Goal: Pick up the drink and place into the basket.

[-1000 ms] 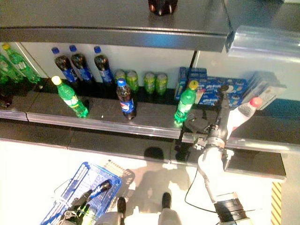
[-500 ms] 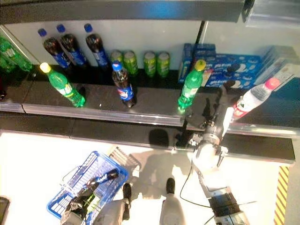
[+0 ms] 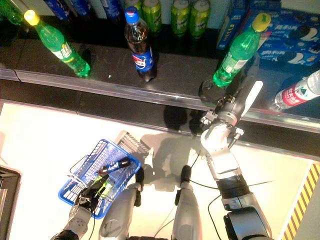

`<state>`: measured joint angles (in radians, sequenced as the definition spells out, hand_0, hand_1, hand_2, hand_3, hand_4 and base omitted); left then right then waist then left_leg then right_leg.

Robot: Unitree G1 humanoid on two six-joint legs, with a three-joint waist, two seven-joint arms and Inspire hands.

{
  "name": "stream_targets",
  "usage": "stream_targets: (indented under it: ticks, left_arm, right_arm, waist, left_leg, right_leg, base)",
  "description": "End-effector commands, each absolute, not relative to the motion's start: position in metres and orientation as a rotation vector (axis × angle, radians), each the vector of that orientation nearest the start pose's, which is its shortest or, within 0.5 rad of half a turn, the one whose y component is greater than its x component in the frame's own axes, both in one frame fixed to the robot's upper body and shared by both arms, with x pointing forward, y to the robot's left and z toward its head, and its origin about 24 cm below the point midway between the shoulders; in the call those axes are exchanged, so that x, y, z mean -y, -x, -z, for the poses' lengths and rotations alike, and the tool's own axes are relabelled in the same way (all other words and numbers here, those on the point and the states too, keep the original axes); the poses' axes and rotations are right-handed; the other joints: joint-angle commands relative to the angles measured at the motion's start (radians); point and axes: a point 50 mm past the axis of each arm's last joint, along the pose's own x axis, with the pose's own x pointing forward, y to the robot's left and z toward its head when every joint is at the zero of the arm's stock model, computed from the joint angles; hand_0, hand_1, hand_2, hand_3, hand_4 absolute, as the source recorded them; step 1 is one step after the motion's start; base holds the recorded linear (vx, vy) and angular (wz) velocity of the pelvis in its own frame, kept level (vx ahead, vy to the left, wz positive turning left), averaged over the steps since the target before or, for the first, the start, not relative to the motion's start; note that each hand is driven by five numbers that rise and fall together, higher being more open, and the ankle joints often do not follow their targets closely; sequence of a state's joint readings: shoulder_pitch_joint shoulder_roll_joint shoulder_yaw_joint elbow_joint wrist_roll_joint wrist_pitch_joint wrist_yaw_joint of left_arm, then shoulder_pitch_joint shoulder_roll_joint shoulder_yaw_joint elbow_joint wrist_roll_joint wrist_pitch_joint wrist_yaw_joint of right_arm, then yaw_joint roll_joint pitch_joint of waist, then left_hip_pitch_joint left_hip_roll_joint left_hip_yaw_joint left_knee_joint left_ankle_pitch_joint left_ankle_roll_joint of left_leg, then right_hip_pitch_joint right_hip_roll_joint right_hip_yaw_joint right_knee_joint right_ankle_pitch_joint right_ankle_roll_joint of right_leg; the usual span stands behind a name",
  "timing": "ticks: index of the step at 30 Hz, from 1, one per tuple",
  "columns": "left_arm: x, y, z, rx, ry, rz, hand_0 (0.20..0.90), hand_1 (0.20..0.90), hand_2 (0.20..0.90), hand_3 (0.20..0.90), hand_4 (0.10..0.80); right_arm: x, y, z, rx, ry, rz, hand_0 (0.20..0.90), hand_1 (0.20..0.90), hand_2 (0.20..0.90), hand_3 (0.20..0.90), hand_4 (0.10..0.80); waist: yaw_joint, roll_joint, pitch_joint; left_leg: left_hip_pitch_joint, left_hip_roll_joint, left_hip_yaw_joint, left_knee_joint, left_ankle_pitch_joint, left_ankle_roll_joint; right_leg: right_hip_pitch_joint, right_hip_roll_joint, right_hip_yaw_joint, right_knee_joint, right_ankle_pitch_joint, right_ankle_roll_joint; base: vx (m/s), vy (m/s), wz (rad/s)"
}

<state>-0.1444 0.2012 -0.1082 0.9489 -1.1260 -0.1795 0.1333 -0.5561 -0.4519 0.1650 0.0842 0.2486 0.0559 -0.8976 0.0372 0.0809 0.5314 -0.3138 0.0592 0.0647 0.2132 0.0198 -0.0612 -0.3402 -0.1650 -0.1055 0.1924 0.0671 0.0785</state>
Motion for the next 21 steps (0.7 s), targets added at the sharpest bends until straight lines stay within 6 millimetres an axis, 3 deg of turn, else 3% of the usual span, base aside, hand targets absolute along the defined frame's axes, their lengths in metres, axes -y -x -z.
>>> stream_targets:
  ticks: [1, 15, 21]
  left_arm:
    - [-0.211, -0.204, 0.098, -0.486, 0.771, -0.521, 0.3, 0.3, 0.3, 0.2, 0.1]
    - [-0.208, -0.212, 0.093, -0.475, 0.767, -0.484, 0.3, 0.3, 0.3, 0.2, 0.1]
    - [-0.205, -0.215, 0.091, -0.474, 0.772, -0.468, 0.3, 0.3, 0.3, 0.2, 0.1]
  right_arm:
    - [0.19, -0.315, -0.254, 0.719, -0.051, 0.671, 0.9, 0.9, 0.9, 0.9, 0.8]
    - [0.205, -0.32, -0.275, 0.723, -0.147, 0.748, 0.9, 0.9, 0.9, 0.9, 0.8]
    - [0.207, -0.32, -0.297, 0.774, -0.134, 0.747, 0.9, 0.9, 0.9, 0.9, 0.8]
  waist:
    - [-0.004, -0.007, -0.011]
    - [0.004, 0.004, -0.011]
    - [0.007, 0.018, -0.011]
  left_leg:
    - [-0.065, -0.01, -0.041, 0.12, -0.029, 0.026]
    - [-0.108, -0.013, -0.033, 0.117, -0.022, 0.031]
    - [-0.11, -0.022, -0.032, 0.114, -0.021, 0.031]
  right_leg:
    - [0.025, 0.007, -0.002, 0.045, -0.065, -0.05]
    - [-0.037, 0.01, -0.002, 0.064, -0.061, -0.052]
    - [-0.05, 0.007, 0.003, 0.072, -0.064, -0.054]
  base:
    - [0.0, 0.0, 0.0]
    - [0.014, -0.002, 0.0]
    - [0.026, 0.018, -0.02]
